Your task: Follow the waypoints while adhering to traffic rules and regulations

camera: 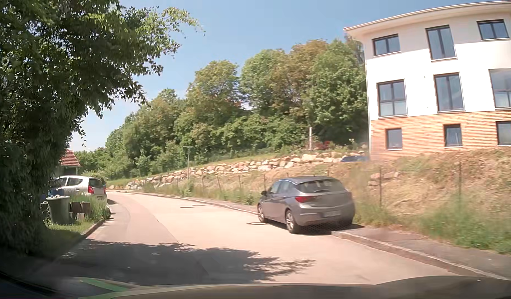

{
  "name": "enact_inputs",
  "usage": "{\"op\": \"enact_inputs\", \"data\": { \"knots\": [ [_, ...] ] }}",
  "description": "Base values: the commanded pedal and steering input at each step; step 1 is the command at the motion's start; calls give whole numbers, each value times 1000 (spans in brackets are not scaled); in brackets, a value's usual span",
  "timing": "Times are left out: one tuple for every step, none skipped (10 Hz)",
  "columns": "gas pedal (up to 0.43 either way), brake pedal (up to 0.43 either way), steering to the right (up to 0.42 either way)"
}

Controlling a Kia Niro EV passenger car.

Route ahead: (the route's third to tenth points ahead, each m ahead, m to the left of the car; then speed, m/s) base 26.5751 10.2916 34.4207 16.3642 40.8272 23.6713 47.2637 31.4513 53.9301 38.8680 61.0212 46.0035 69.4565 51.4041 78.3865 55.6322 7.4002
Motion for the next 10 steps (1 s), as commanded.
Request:
{"op": "enact_inputs", "data": {
  "knots": [
    [260, 0, -229],
    [268, 0, -205],
    [268, 0, -182],
    [280, 0, -153],
    [280, 0, -133],
    [280, 0, -111],
    [280, 0, -101],
    [280, 0, -89],
    [280, 0, -75],
    [280, 0, -61]
  ]
}}
